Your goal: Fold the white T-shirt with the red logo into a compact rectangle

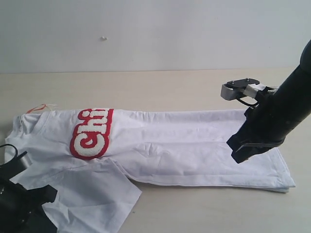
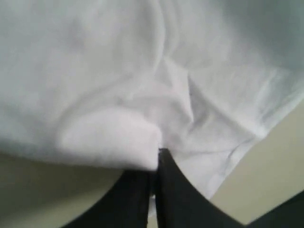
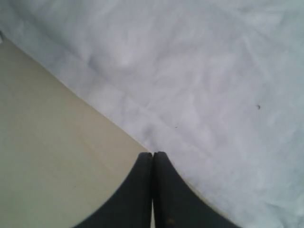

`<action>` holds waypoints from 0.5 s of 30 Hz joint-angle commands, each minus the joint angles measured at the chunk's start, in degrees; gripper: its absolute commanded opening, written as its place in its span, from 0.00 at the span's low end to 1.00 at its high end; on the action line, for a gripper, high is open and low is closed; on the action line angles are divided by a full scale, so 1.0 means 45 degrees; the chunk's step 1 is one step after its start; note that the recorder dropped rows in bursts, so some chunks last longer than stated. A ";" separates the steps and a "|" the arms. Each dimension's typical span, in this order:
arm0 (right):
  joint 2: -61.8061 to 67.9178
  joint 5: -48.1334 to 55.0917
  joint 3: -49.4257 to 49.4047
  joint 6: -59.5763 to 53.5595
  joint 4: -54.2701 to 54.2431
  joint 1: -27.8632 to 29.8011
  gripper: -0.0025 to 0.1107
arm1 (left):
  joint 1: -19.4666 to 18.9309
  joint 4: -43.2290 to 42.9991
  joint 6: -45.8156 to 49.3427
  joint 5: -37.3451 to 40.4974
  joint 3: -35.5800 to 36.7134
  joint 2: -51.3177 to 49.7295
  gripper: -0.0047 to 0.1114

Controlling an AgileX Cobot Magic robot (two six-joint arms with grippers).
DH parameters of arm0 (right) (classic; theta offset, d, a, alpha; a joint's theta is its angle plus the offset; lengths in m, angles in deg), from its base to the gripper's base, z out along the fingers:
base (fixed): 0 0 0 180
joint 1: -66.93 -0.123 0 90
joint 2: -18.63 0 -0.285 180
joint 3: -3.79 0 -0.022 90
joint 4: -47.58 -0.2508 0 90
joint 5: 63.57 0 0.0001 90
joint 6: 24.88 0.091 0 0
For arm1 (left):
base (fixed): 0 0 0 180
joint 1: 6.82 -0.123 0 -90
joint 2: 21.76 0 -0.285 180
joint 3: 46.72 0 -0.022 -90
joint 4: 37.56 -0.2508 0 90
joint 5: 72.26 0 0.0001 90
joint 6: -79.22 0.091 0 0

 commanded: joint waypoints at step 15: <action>-0.0126 -0.0059 -0.0070 -0.0139 -0.0059 0.0036 0.02 | 0.0004 0.2710 0.1286 0.2405 -0.2391 0.1229 0.04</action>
